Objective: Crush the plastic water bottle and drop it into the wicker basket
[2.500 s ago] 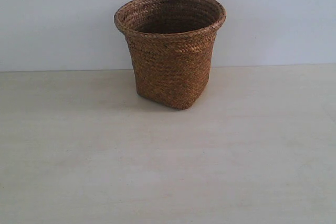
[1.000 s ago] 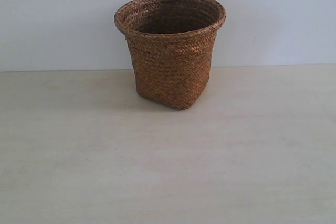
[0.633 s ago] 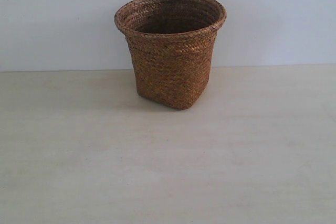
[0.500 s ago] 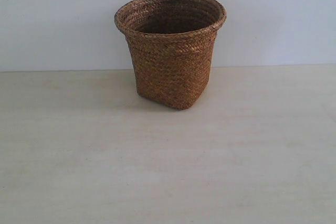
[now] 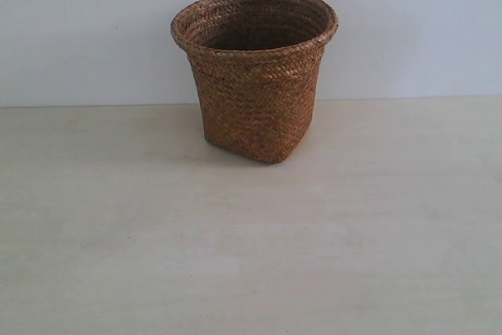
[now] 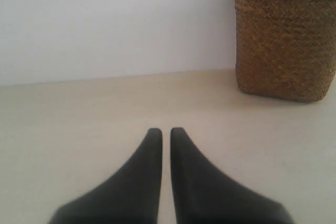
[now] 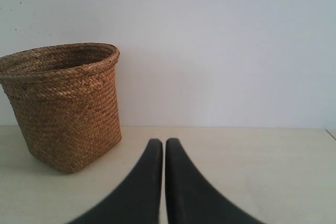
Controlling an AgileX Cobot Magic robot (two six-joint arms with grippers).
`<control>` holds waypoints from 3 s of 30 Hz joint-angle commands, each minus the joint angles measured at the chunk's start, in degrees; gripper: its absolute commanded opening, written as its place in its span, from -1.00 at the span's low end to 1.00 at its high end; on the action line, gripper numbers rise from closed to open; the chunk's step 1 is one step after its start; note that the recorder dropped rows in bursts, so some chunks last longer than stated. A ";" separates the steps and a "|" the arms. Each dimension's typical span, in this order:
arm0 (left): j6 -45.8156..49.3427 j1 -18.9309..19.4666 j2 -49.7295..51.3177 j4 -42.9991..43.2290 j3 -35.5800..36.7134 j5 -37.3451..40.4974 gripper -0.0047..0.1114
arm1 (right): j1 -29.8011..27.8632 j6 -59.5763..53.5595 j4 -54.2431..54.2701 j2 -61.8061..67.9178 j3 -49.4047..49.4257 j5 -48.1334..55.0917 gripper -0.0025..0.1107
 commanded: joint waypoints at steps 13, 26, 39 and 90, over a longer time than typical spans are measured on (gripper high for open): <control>-0.86 0.12 -0.22 -0.26 0.25 3.13 -0.84 | -0.11 0.16 -0.06 -0.30 0.16 0.63 -0.96; -0.86 0.12 -0.22 -0.26 0.25 2.86 -0.84 | -0.11 0.16 -0.06 -0.30 0.16 1.03 -0.96; -0.86 0.12 -0.22 -0.26 0.25 2.59 -0.84 | -0.11 9.20 -5.62 -0.30 0.39 2.85 -0.96; -0.86 0.12 -0.22 -0.26 0.25 2.60 -0.84 | -2.33 10.16 -11.60 -1.52 10.18 6.66 -0.96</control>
